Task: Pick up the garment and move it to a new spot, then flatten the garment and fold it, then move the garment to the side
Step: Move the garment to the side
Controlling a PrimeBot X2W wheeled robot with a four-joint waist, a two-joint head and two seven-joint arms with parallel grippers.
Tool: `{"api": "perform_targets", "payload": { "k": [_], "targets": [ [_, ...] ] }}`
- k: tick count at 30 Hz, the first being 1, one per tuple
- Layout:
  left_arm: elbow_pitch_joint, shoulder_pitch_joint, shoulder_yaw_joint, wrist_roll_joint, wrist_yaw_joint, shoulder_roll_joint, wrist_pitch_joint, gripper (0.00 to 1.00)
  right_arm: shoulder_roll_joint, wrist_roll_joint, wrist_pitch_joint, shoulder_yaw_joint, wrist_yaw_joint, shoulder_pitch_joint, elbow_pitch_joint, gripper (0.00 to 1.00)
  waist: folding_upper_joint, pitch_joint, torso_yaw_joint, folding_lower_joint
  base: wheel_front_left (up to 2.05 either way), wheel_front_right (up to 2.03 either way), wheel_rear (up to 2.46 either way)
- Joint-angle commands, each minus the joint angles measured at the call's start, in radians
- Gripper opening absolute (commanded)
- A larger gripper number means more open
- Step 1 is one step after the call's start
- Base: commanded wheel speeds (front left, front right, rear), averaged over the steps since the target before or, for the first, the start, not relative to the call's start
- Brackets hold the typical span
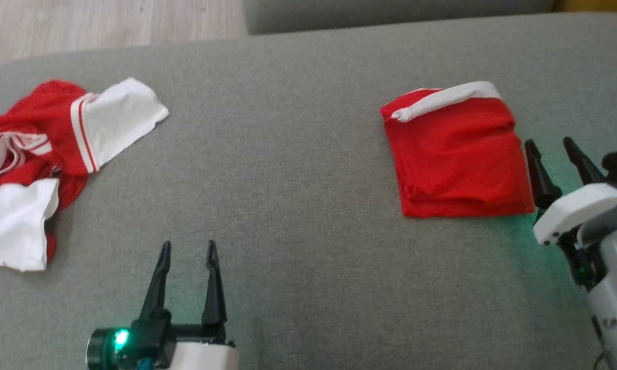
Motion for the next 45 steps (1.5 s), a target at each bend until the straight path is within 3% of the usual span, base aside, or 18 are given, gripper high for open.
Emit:
{"api": "perform_targets", "payload": {
  "k": [1, 6, 7, 8, 9, 13, 17, 26, 34, 35, 37, 40, 45],
  "targets": [
    [-0.025, -0.045, 0.021, 0.003, -0.003, -0.006, -0.005, 1.00, -0.027, 0.011, 0.006, 0.031, 0.007, -0.026, 0.010, 1.00, 0.0000, 0.031, 0.024, -0.0004, 0.00, 0.00, 0.00],
    [-0.005, -0.080, 0.030, 0.006, -0.004, -0.006, -0.005, 1.00, -0.030, 0.048, 0.037, 0.107, 0.007, -0.103, 0.149, 0.98, 0.0000, 0.062, 0.026, -0.0004, 0.00, 0.00, 0.00],
    [-0.002, -0.085, 0.034, 0.007, -0.003, -0.006, -0.005, 1.00, -0.024, 0.062, 0.044, 0.125, 0.007, -0.114, 0.169, 0.47, 0.0000, 0.066, 0.023, -0.0004, 0.00, 0.00, 0.00],
    [-0.001, -0.089, 0.038, 0.009, -0.002, -0.006, -0.005, 1.00, -0.019, 0.080, 0.049, 0.142, 0.007, -0.125, 0.183, 0.36, 0.0000, 0.071, 0.018, -0.0004, 0.00, 0.00, 0.00],
    [0.000, -0.093, 0.042, 0.009, 0.000, -0.006, -0.005, 1.00, -0.013, 0.102, 0.052, 0.159, 0.007, -0.135, 0.191, 0.00, 0.0000, 0.076, 0.011, -0.0004, 0.00, 0.00, 0.00],
    [0.007, -0.101, 0.054, 0.006, -0.002, -0.006, -0.005, 1.00, -0.005, 0.195, 0.048, 0.207, 0.007, -0.162, 0.184, 0.00, 0.0000, 0.094, -0.021, -0.0004, 0.00, 0.00, 0.00],
    [0.004, -0.119, 0.069, 0.008, -0.010, -0.006, -0.005, 1.00, -0.050, 0.274, 0.019, 0.258, 0.007, -0.212, 0.167, 0.00, 0.0000, 0.128, -0.075, -0.0004, 0.00, 0.00, 0.00],
    [-0.013, -0.180, 0.080, 0.039, -0.048, -0.006, -0.005, 1.00, -0.242, 0.331, -0.035, 0.266, 0.007, -0.334, 0.201, 0.00, 0.0000, 0.260, -0.170, -0.0004, 0.00, 0.00, 0.00],
    [-0.019, -0.232, 0.090, 0.088, -0.080, 0.012, -0.005, 1.00, -0.381, 0.284, -0.091, 0.204, 0.007, -0.431, 0.300, 0.00, 0.0000, 0.365, -0.205, -0.0004, 0.00, 0.00, 0.00],
    [-0.020, -0.238, 0.090, 0.092, -0.083, 0.013, -0.005, 1.00, -0.389, 0.267, -0.102, 0.196, 0.007, -0.446, 0.316, 0.21, 0.0000, 0.370, -0.205, -0.0004, 0.00, 0.00, 0.00],
    [-0.019, -0.247, 0.089, 0.097, -0.086, 0.012, -0.005, 1.00, -0.387, 0.234, -0.122, 0.188, 0.007, -0.466, 0.337, 1.00, 0.0000, 0.372, -0.205, -0.0004, 0.00, 0.00, 0.00],
    [-0.013, -0.251, 0.089, 0.098, -0.086, 0.010, -0.005, 1.00, -0.370, 0.139, -0.164, 0.179, 0.007, -0.491, 0.370, 1.00, 0.0000, 0.348, -0.198, -0.0004, 0.00, 0.00, 0.00],
    [0.003, -0.224, 0.086, 0.084, -0.073, 0.002, -0.005, 1.00, -0.267, 0.016, -0.184, 0.110, 0.007, -0.449, 0.310, 1.00, 0.0000, 0.242, -0.173, -0.0004, 0.00, 0.00, 0.00]
  ]
}}
